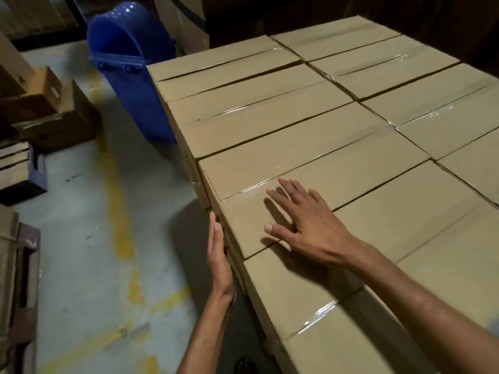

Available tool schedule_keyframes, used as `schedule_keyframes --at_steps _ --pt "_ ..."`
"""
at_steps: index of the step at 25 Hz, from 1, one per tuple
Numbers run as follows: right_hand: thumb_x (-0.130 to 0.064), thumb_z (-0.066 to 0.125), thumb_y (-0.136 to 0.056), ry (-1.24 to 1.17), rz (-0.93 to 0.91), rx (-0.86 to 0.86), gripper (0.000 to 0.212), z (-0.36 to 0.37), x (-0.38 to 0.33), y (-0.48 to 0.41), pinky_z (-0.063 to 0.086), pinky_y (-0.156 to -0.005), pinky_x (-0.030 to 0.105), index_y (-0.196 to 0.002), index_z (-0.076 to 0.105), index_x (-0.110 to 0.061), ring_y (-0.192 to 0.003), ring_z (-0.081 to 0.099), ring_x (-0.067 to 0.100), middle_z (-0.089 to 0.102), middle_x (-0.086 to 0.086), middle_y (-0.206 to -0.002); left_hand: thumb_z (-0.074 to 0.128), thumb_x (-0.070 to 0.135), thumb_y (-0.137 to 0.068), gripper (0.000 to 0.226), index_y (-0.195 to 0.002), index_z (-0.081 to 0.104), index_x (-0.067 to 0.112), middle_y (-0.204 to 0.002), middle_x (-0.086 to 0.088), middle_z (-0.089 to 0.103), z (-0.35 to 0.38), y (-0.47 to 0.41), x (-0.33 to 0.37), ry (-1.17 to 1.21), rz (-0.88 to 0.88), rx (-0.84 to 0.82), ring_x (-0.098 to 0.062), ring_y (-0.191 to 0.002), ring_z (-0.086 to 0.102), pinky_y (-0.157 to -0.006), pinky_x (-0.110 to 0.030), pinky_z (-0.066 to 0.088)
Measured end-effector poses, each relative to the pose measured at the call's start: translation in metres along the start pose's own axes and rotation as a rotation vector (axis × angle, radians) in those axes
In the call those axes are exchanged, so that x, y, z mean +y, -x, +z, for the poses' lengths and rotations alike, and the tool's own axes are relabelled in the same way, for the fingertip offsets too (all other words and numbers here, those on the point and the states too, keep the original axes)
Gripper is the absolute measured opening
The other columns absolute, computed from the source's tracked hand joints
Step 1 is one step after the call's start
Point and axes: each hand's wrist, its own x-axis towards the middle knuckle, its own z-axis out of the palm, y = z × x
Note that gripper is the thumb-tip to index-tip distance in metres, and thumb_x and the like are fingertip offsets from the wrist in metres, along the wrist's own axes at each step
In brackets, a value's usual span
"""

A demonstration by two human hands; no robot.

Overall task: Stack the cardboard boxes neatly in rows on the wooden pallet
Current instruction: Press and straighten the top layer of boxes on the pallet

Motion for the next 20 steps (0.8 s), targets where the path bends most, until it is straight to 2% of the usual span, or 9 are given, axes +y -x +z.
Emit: schedule_keyframes --at_steps 3,4,6,9,11,13,15,18,20 --pt "-0.078 0.014 -0.098 0.133 0.012 0.014 0.075 0.025 -0.004 0.048 -0.006 -0.128 0.045 -0.163 0.000 -0.042 -0.156 -0.018 0.008 -0.014 -0.010 -0.170 0.055 0.053 -0.099 0.064 -0.155 0.044 0.025 -0.155 0.003 0.049 0.020 0.048 -0.016 0.185 -0.097 -0.074 -0.015 -0.143 0.046 -0.121 -0.046 0.033" --pt "-0.077 0.012 -0.099 0.160 0.007 0.020 0.075 0.030 -0.003 0.054 -0.004 -0.128 0.046 -0.163 0.000 -0.040 -0.157 -0.016 0.010 -0.012 -0.008 -0.171 0.055 0.055 -0.099 0.059 -0.149 0.052 0.024 -0.151 -0.005 0.054 0.028 0.059 -0.017 0.254 -0.128 -0.081 -0.024 -0.140 0.050 -0.119 -0.049 0.036" --pt "-0.076 0.010 -0.100 0.148 -0.016 0.022 0.075 0.032 0.001 0.052 -0.002 -0.128 0.048 -0.164 0.002 -0.038 -0.158 -0.012 0.014 -0.008 -0.005 -0.172 0.047 0.058 -0.100 0.052 -0.130 0.071 0.022 -0.137 -0.016 0.065 0.038 0.068 -0.011 0.286 -0.170 0.015 -0.033 -0.129 0.060 -0.111 -0.049 0.046" --pt "-0.073 0.016 -0.102 0.083 -0.091 -0.019 0.073 0.019 0.008 0.061 -0.001 -0.128 0.048 -0.164 0.009 -0.035 -0.159 -0.006 0.017 -0.001 0.000 -0.173 0.031 0.059 -0.106 0.064 -0.122 0.073 0.012 -0.128 -0.018 0.069 0.049 0.080 -0.001 0.220 -0.156 0.084 -0.035 -0.122 0.065 -0.104 -0.045 0.051" --pt "-0.073 0.017 -0.101 0.048 -0.129 -0.030 0.073 0.008 0.015 0.085 -0.001 -0.128 0.050 -0.164 0.009 -0.036 -0.158 -0.008 0.017 -0.004 -0.001 -0.173 0.034 0.065 -0.104 0.066 -0.121 0.074 0.016 -0.128 -0.015 0.070 0.044 0.074 -0.022 0.240 -0.163 0.116 -0.032 -0.120 0.066 -0.107 -0.049 0.049" --pt "-0.075 0.014 -0.100 0.041 -0.132 -0.030 0.074 0.004 0.025 0.125 -0.003 -0.128 0.051 -0.164 0.008 -0.038 -0.158 -0.011 0.016 -0.008 -0.004 -0.172 0.048 0.081 -0.090 0.075 -0.137 0.065 0.024 -0.141 -0.009 0.063 0.030 0.079 -0.057 0.140 -0.208 0.215 -0.029 -0.130 0.060 -0.115 -0.057 0.041" --pt "-0.077 0.010 -0.098 0.078 -0.133 -0.053 0.076 0.007 0.037 0.169 -0.004 -0.128 0.052 -0.163 0.005 -0.039 -0.157 -0.013 0.016 -0.011 -0.005 -0.171 0.051 0.086 -0.085 0.081 -0.148 0.052 0.035 -0.154 -0.001 0.051 0.020 0.116 -0.069 0.085 -0.182 0.159 -0.024 -0.140 0.051 -0.119 -0.057 0.033" --pt "-0.076 0.007 -0.099 0.143 -0.145 -0.073 0.077 0.022 0.045 0.197 -0.004 -0.127 0.053 -0.164 0.003 -0.035 -0.158 -0.013 0.019 -0.010 0.000 -0.172 0.047 0.066 -0.099 0.066 -0.154 0.043 0.029 -0.152 -0.008 0.052 0.043 0.175 -0.042 0.048 -0.104 -0.016 -0.030 -0.138 0.053 -0.114 -0.055 0.041" --pt "-0.074 0.011 -0.100 0.098 -0.156 -0.053 0.076 0.020 0.044 0.197 -0.004 -0.128 0.050 -0.164 0.009 -0.033 -0.159 -0.008 0.020 -0.004 0.002 -0.173 0.050 0.047 -0.104 0.060 -0.158 0.034 0.026 -0.153 -0.007 0.051 0.052 0.181 -0.030 0.033 -0.049 0.019 -0.029 -0.137 0.054 -0.111 -0.050 0.045"
